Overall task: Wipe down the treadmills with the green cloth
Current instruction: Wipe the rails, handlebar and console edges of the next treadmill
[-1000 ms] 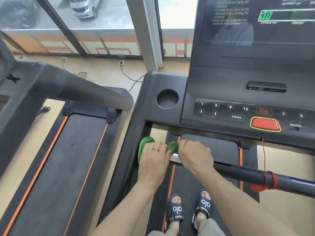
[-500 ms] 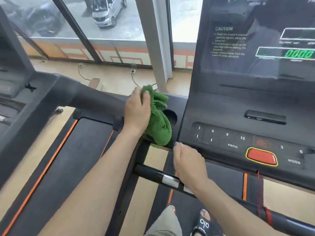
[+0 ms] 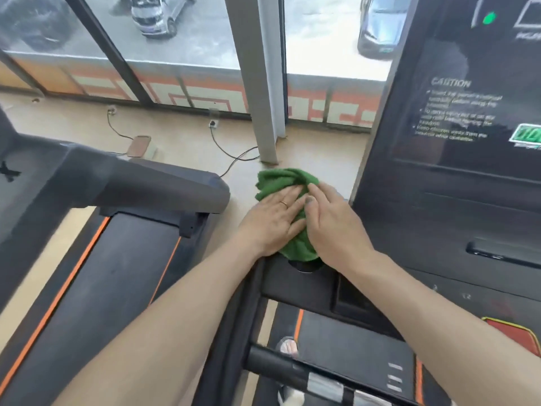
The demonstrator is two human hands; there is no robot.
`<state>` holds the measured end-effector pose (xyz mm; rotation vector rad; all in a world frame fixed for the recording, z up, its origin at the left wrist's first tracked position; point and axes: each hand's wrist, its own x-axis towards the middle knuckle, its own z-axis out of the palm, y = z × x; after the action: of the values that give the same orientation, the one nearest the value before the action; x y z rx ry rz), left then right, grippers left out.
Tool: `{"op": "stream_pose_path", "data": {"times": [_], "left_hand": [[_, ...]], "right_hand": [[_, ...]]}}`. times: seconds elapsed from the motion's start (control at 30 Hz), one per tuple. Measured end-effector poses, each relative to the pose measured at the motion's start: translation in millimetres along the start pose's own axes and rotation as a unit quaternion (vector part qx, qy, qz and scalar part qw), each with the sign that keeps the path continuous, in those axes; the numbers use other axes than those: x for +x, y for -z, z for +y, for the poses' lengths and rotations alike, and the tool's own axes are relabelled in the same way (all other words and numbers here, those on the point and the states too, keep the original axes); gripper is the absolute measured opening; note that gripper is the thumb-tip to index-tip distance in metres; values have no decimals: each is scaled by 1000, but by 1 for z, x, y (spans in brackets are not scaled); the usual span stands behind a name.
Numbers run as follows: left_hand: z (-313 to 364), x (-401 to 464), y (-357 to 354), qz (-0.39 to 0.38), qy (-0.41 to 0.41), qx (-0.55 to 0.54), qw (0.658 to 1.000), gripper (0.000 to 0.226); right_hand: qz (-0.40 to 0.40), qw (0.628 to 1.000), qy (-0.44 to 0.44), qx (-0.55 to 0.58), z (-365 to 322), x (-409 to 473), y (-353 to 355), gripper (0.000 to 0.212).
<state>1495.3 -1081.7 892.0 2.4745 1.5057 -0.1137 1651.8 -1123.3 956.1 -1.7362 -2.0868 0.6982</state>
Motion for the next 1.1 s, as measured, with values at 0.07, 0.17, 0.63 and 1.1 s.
{"op": "stream_pose_path", "data": {"times": [0.07, 0.17, 0.63, 1.1], "left_hand": [[-16, 22, 5, 31, 57, -21, 998, 60], [-15, 31, -1, 74, 119, -73, 987, 52], [-10, -9, -10, 33, 315, -279, 907, 59], [33, -61, -38, 132, 53, -56, 988, 51]], "right_hand": [[-30, 999, -37, 14, 0, 20, 0, 50], [-92, 990, -108, 18, 5, 38, 0, 25], [-84, 987, -137, -5, 10, 42, -21, 27], [-25, 976, -161, 142, -8, 6, -14, 41]]}}
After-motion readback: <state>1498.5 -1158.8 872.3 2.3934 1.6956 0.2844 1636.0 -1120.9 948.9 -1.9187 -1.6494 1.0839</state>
